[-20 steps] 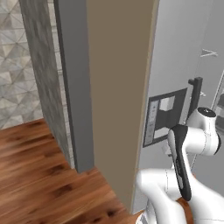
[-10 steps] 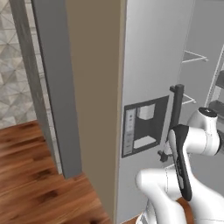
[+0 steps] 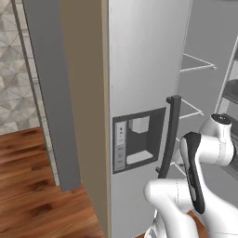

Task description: Retrieve the sausage and cheese from the fridge and place them on the cutting board on the counter.

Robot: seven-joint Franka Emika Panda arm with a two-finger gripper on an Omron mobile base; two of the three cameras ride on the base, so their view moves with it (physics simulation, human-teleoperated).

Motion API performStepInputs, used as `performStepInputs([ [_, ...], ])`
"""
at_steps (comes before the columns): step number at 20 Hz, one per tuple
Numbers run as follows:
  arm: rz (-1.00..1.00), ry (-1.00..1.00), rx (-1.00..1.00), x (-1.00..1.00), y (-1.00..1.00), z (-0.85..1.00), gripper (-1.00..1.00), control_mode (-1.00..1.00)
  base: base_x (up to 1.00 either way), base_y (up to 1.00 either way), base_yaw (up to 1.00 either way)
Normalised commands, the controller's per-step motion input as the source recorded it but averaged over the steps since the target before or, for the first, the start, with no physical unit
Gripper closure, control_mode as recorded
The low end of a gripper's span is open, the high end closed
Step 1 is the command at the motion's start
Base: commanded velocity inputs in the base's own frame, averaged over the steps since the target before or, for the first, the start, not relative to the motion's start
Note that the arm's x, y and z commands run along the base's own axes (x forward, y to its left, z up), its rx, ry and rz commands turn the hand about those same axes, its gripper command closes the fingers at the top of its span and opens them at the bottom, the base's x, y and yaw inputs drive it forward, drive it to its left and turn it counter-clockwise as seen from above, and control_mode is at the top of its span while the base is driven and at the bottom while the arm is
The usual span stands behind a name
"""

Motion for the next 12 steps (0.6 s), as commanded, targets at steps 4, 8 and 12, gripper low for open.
performStepInputs([
  [4,0.0,0.0,0.0,0.0,0.0,0.0,-1.0,1.0,0.0,-0.38,0.13],
  [8,0.0,0.0,0.0,0.0,0.0,0.0,-1.0,1.0,0.04,-0.29,0.09],
  [12,0.0,0.0,0.0,0.0,0.0,0.0,-1.0,1.0,0.17,-0.41,0.11],
])
